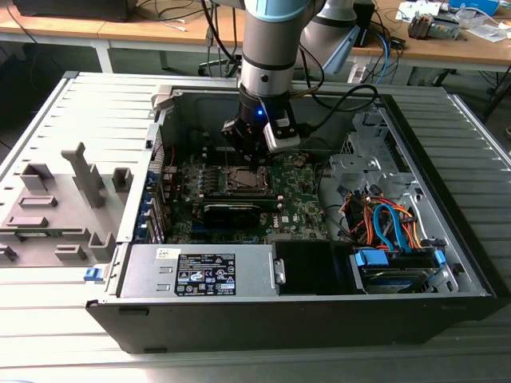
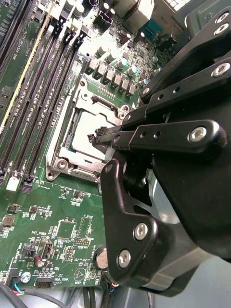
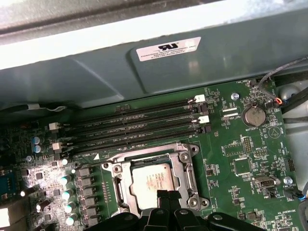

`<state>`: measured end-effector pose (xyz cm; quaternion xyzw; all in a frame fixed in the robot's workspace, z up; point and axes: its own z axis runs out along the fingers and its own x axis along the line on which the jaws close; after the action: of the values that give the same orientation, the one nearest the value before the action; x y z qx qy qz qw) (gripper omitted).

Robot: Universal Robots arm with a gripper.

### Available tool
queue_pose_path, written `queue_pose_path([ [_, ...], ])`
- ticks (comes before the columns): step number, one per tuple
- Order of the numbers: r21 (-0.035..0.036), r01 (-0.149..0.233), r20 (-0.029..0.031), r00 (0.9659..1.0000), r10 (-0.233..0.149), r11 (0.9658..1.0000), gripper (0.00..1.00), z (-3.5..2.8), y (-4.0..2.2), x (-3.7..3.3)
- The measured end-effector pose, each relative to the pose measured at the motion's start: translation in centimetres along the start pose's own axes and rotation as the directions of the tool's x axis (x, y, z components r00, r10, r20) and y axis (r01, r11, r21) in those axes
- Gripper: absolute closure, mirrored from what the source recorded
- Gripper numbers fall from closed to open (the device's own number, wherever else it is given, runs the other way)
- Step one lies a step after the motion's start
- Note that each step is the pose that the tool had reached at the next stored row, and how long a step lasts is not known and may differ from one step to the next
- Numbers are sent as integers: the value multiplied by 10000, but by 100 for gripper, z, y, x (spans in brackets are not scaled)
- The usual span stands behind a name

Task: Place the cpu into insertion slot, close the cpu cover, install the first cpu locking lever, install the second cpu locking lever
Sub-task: 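Install the first cpu locking lever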

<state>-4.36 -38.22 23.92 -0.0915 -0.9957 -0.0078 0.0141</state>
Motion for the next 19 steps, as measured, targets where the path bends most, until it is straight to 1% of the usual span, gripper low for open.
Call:
queue_pose_path([
  [19, -4, 172, -4, 9999, -172, 9999, 89, 0, 0, 0],
])
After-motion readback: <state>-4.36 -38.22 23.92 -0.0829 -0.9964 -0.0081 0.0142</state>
